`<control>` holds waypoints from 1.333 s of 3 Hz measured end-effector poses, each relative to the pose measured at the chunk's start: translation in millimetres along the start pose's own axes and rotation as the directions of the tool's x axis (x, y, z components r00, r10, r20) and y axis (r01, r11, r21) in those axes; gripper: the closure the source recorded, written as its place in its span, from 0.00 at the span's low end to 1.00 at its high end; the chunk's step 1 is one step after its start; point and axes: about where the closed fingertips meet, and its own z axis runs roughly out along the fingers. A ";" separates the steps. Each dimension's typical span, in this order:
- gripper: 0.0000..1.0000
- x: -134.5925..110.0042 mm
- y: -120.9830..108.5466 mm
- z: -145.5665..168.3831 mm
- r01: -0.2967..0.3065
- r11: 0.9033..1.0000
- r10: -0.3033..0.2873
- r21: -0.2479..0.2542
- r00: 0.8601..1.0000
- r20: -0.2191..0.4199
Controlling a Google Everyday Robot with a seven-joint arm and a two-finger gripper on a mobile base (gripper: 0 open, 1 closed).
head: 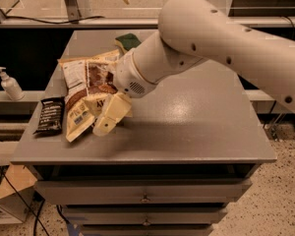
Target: Pick brown chip bag
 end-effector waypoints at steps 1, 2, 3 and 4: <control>0.16 0.9 -5.1 22.4 0.000 1.000 0.000 -0.018 1.000 0.015; 0.40 4.0 -11.8 25.3 -0.007 1.000 0.007 -0.006 1.000 0.020; 0.64 -0.2 -17.2 13.2 0.010 1.000 -0.011 0.015 0.999 0.045; 0.87 -8.7 -22.2 -2.7 0.043 0.999 -0.046 0.033 0.996 0.080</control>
Offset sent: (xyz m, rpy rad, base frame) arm 0.0263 0.0103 -0.0232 0.0306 0.0054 -0.0230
